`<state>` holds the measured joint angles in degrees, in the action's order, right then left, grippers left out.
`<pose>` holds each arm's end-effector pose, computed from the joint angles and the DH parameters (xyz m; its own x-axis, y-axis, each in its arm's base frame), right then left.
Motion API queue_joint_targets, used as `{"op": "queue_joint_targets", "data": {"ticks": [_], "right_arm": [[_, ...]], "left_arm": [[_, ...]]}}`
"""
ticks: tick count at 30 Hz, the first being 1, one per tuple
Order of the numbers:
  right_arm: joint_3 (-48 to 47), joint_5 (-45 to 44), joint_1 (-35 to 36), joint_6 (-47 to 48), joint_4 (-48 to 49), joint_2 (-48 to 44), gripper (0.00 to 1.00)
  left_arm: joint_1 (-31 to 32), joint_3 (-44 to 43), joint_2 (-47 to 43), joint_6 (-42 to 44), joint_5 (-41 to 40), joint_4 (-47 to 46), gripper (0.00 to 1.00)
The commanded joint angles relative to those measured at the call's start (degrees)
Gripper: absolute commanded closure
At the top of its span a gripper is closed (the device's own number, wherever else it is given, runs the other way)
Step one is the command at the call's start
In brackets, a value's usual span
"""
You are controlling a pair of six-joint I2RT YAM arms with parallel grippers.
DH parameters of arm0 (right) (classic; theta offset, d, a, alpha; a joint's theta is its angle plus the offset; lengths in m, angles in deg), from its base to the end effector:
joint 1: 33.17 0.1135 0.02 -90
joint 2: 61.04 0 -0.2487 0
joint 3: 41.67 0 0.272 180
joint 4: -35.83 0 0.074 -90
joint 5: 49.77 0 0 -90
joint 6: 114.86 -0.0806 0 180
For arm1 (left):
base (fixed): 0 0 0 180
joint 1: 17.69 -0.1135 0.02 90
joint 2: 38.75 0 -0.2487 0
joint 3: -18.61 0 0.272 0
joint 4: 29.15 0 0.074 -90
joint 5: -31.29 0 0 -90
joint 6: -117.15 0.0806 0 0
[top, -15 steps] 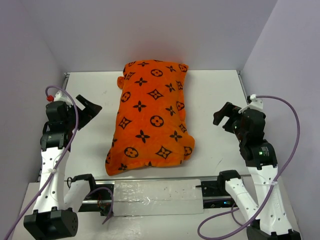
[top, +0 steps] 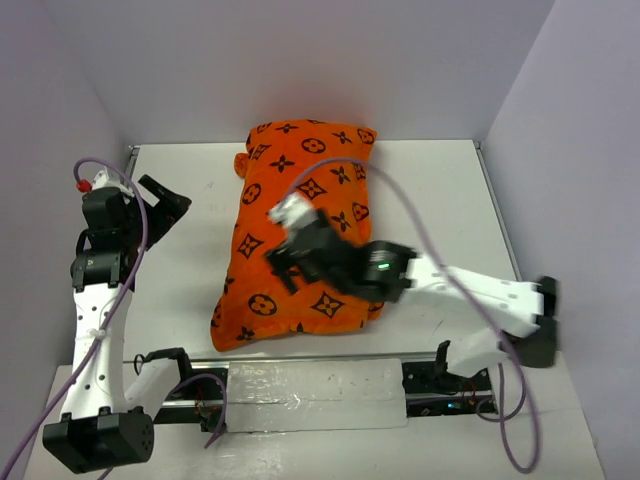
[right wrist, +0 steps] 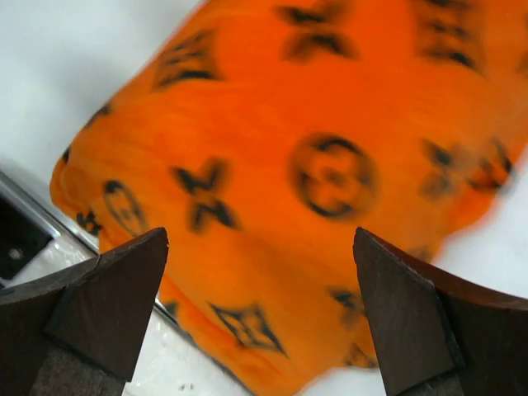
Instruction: Remove the pillowcase from the pillow
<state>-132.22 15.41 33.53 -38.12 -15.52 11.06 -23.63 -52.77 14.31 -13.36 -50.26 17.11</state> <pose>0.1597 0.2852 0.3563 -0.3684 -0.3290 -0.8695 -0.6264 0.7789 -0.0293 0.2644 0.0156 0.3257 -0.3717 -0.6847 -0.6269 -0.2824 0.7267 -0.6262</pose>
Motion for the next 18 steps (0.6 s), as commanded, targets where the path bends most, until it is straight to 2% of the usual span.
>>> {"op": "queue_joint_targets", "data": {"ticks": [1, 2, 5, 10, 13, 14, 15, 16, 18], "right_arm": [[-8.84, -10.42, 7.73, 8.24, -4.45, 13.56, 0.00], [-10.17, -9.21, 8.96, 10.07, -4.54, 19.78, 0.00], [-12.64, -7.69, 9.15, 11.50, -4.02, 27.89, 0.00], [-11.41, -7.52, 6.96, 11.94, -2.00, 34.42, 0.00], [-10.80, -14.19, 4.33, 9.48, -2.00, 39.34, 0.00], [-10.27, -16.03, 3.80, 9.13, -1.65, 40.39, 0.06], [-10.44, -16.83, 2.57, 8.86, -1.99, 42.23, 0.29], [-10.44, -17.36, 2.04, 7.47, -1.82, 42.69, 0.47], [-10.70, -19.29, 0.64, 5.71, -1.38, 42.69, 1.00]], "left_arm": [[-0.13, -2.01, -0.59, -1.50, -3.43, 2.52, 0.01], [-0.13, -1.75, -0.85, -1.76, -3.87, 2.87, 0.01], [-0.13, -1.66, -2.16, -1.59, -5.19, 3.48, 0.01], [-0.13, -1.14, -3.57, -1.41, -5.11, 3.66, 0.01], [-0.22, -1.05, -4.19, -1.06, -5.89, 4.10, 0.01], [-0.22, -1.05, -4.54, -0.97, -6.16, 4.19, 0.01], [-0.13, -1.05, -4.63, -0.97, -6.51, 4.27, 0.01], [-0.13, -1.05, -4.72, -0.89, -6.95, 4.28, 0.01], [-0.13, -0.87, -5.07, -1.06, -6.95, 4.10, 0.01]]}}
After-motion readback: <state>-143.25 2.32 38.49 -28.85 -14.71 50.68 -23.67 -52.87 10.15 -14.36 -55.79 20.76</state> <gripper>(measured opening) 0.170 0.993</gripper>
